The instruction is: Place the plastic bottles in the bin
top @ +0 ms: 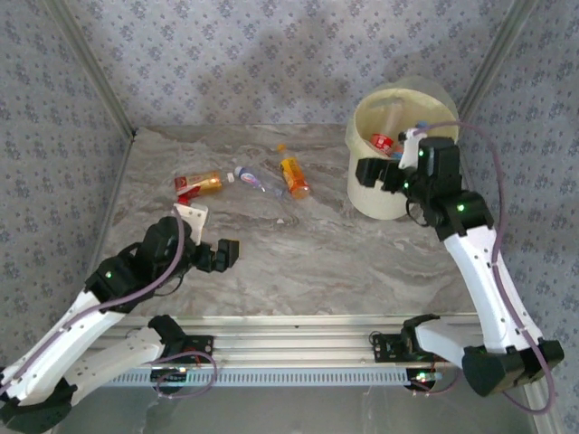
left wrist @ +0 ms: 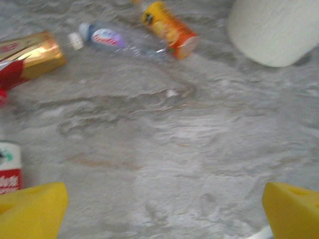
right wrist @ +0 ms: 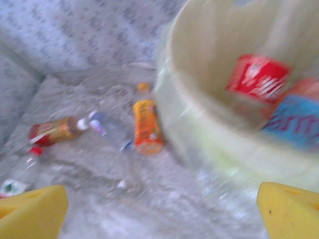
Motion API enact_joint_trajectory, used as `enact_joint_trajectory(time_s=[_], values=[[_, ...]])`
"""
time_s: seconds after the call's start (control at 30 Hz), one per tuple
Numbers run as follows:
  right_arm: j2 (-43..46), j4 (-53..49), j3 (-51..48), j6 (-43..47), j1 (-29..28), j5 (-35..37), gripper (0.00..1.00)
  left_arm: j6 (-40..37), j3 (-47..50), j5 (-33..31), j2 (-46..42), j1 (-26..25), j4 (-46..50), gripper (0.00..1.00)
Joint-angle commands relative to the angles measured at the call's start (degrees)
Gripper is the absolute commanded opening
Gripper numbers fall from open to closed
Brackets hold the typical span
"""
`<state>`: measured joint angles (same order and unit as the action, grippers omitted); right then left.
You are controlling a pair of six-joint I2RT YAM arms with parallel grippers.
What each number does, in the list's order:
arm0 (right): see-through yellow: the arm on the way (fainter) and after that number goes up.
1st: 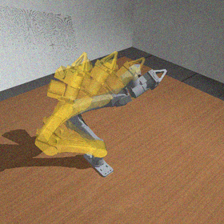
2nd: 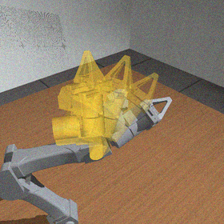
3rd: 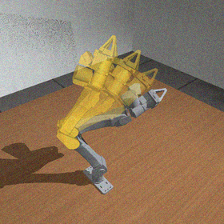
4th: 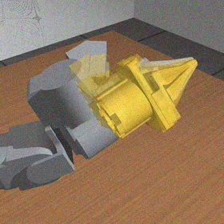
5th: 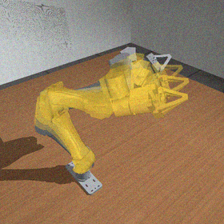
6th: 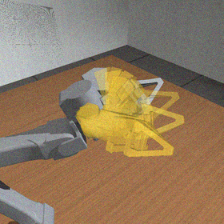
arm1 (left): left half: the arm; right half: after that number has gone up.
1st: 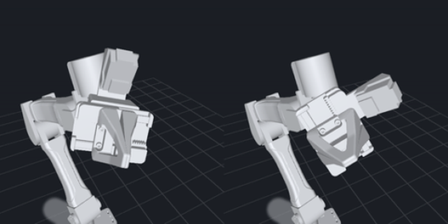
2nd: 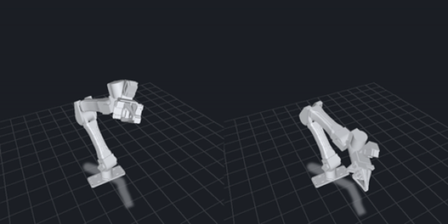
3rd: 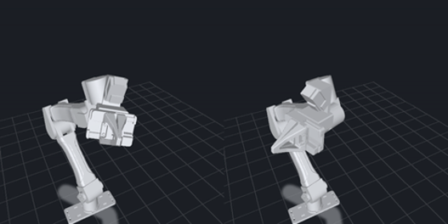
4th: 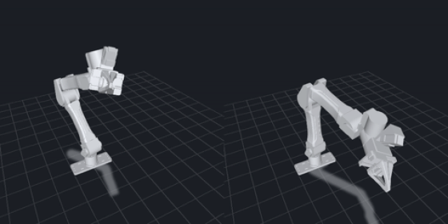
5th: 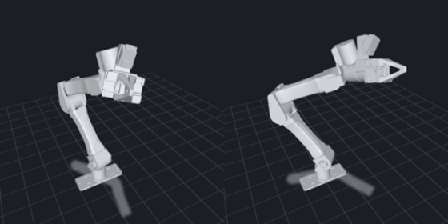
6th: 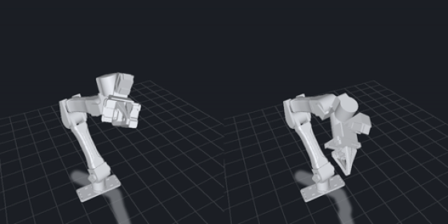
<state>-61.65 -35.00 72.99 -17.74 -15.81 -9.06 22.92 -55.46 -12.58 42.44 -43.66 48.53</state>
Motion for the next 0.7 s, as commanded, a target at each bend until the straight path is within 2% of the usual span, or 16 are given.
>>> enact_joint_trajectory(time_s=[0.0,0.2,0.37,0.67], values=[[3.2,5.9,-7.3,-5.7,-4.5,-5.0,1.00,-1.2,-1.4,-0.9,2.9,4.3,4.4,1.00],[3.7,10.8,-14.0,-8.5,-16.3,-3.5,1.00,-2.7,-0.1,6.4,8.4,17.5,5.0,1.00],[0.8,13.2,-15.5,-9.4,-24.0,0.3,1.00,-4.4,1.0,7.8,13.5,26.6,4.4,1.00],[-5.5,17.0,-16.0,-11.0,-32.3,2.6,1.00,-2.1,2.9,7.8,21.3,40.0,0.1,1.00]])
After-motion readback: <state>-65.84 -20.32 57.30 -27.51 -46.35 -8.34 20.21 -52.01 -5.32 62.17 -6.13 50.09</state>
